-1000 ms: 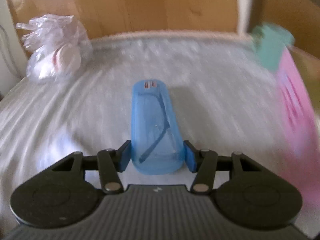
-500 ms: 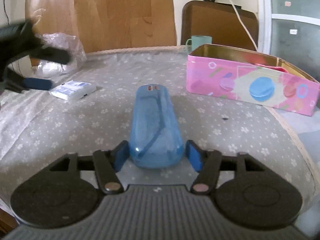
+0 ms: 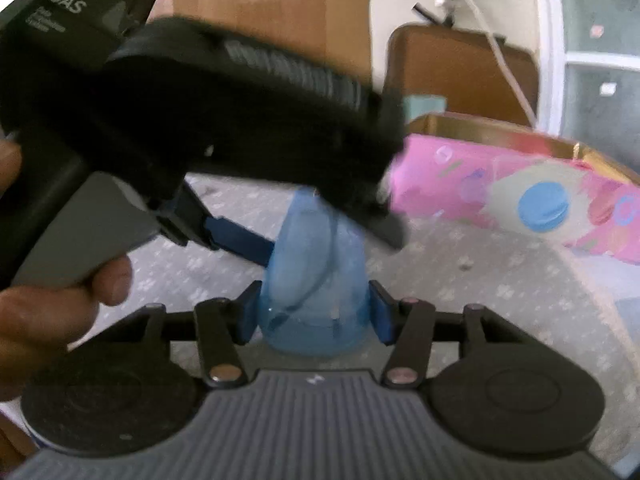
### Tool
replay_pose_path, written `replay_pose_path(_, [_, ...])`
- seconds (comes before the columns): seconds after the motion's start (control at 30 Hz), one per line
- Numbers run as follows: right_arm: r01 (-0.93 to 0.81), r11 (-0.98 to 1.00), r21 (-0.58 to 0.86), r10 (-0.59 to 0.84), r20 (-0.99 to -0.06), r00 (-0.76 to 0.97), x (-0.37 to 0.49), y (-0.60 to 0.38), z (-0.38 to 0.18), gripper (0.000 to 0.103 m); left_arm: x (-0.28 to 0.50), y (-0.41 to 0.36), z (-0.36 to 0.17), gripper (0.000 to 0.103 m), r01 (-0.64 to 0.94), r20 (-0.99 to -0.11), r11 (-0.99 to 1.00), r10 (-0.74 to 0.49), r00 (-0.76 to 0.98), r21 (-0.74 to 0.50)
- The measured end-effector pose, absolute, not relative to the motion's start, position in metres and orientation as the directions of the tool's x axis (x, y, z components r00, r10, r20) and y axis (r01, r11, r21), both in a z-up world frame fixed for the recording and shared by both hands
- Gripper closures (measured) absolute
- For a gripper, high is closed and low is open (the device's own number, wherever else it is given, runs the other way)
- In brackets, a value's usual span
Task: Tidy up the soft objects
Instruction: 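Take the blue case with the left gripper and drop it into the tin while the right gripper releases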
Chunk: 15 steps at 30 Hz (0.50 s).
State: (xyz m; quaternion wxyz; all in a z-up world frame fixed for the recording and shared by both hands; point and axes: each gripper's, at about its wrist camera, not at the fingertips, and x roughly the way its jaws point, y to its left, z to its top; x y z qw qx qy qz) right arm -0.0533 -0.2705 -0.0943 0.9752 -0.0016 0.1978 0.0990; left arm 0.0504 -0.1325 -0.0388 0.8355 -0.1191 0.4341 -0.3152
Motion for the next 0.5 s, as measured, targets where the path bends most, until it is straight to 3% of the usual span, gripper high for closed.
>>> replay_pose_path(0.13, [-0.173,0.985,-0.024,0.160,-0.265,0.951,-0.071,-0.274,-0.073,0.046,0.043,-0.126,-0.010,0.030,0.456,-0.597,0.732,-0.679,0.427,-0.506])
replay_pose_path(0.27, [-0.107,0.993,-0.051,0.097,-0.175,0.980,-0.055,-0.287,-0.048,0.046,0.046,-0.147,0.034,0.030,0.544,-0.530,0.716,-0.694,0.488,-0.437])
replay_pose_path(0.43, [-0.002,1.000,0.030,0.007,-0.180,0.984,0.001,-0.327,-0.031,0.046,0.096,-0.202,0.059,0.029,0.611,-0.505,0.691,-0.713,0.487,-0.386])
replay_pose_path(0.47, [0.018,0.999,0.042,-0.010,-0.195,0.981,0.016,-0.336,-0.031,0.046,0.110,-0.212,0.059,0.027,0.615,-0.511,0.689,-0.713,0.480,-0.383])
replay_pose_path(0.5, [0.032,0.998,0.056,-0.019,-0.214,0.977,0.030,-0.342,-0.031,0.045,0.124,-0.224,0.058,0.017,0.617,-0.518,0.689,-0.711,0.476,-0.379])
